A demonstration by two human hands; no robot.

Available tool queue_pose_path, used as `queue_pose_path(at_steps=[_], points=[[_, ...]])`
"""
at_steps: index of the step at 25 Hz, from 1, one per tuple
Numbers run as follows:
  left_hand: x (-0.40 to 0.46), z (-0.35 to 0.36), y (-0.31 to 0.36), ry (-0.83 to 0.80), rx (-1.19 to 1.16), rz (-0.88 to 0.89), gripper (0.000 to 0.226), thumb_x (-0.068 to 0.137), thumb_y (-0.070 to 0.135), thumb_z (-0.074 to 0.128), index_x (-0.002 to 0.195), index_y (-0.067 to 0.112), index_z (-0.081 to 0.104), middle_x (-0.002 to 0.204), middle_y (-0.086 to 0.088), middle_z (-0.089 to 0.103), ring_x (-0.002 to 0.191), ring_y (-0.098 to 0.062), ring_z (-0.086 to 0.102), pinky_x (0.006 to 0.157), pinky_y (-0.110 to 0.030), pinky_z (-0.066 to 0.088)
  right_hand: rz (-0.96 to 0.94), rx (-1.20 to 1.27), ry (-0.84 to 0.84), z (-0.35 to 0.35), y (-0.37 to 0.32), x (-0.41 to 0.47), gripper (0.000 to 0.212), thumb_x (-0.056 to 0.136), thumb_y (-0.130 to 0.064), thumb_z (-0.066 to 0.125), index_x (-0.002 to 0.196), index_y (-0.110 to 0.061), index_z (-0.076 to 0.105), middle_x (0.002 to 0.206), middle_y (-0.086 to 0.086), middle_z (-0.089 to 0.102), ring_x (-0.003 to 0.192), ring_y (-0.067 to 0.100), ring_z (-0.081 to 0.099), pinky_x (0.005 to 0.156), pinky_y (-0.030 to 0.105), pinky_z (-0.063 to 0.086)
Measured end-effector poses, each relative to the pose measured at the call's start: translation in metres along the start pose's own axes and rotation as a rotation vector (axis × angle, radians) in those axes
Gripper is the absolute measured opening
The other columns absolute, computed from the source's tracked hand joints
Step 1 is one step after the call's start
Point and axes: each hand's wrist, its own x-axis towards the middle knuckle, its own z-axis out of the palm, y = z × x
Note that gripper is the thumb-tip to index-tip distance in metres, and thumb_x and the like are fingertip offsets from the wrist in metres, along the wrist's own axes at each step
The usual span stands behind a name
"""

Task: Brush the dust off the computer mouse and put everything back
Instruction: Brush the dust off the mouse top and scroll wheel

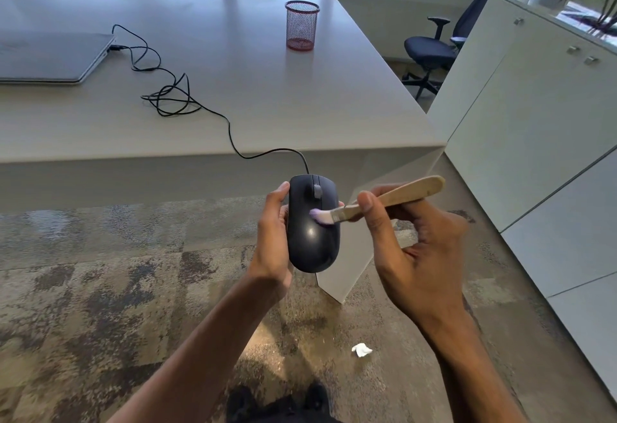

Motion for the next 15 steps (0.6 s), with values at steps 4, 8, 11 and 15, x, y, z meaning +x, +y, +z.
queue_pose_path(at_steps=[4,8,11,15], points=[[0.001,-0.002,-0.001,0.002,-0.032,-0.005,0.055,0.098,0.05,0.035,0.087,0.023,0.082,0.087,-0.002,0.078,0.08,-0.017,0.071,0.078,-0.033,0.054,0.062,-0.009,0.032,-0.003,0.009,-0.001,0.012,0.095,-0.028,0.057,0.093,-0.02,0.066,0.087,-0.029,0.061,0.079,-0.016,0.063,0.07,0.003,0.047],[0.001,-0.003,-0.003,-0.016,-0.044,-0.004,0.055,0.097,0.051,0.036,0.09,0.022,0.082,0.088,-0.003,0.078,0.079,-0.018,0.072,0.073,-0.03,0.057,0.054,0.13,0.054,-0.003,0.011,-0.005,0.008,0.095,-0.027,0.06,0.095,-0.024,0.067,0.086,-0.019,0.071,0.081,-0.002,0.07,0.071,0.009,0.051],[0.0,-0.004,-0.002,-0.044,-0.05,-0.017,0.055,0.097,0.052,0.036,0.084,0.026,0.084,0.084,0.001,0.08,0.076,-0.012,0.073,0.069,-0.027,0.057,0.13,0.127,0.012,0.0,0.015,-0.005,0.009,0.094,-0.029,0.06,0.089,-0.033,0.066,0.086,-0.026,0.07,0.081,-0.005,0.069,0.072,0.006,0.049],[-0.002,-0.004,-0.004,0.026,-0.005,-0.014,0.052,0.095,0.054,0.04,0.089,0.024,0.082,0.09,-0.002,0.077,0.085,-0.017,0.069,0.081,-0.034,0.052,0.115,0.069,0.132,0.0,0.018,-0.002,0.009,0.095,-0.028,0.058,0.091,-0.036,0.062,0.081,-0.035,0.066,0.078,-0.007,0.067,0.07,0.006,0.048]])
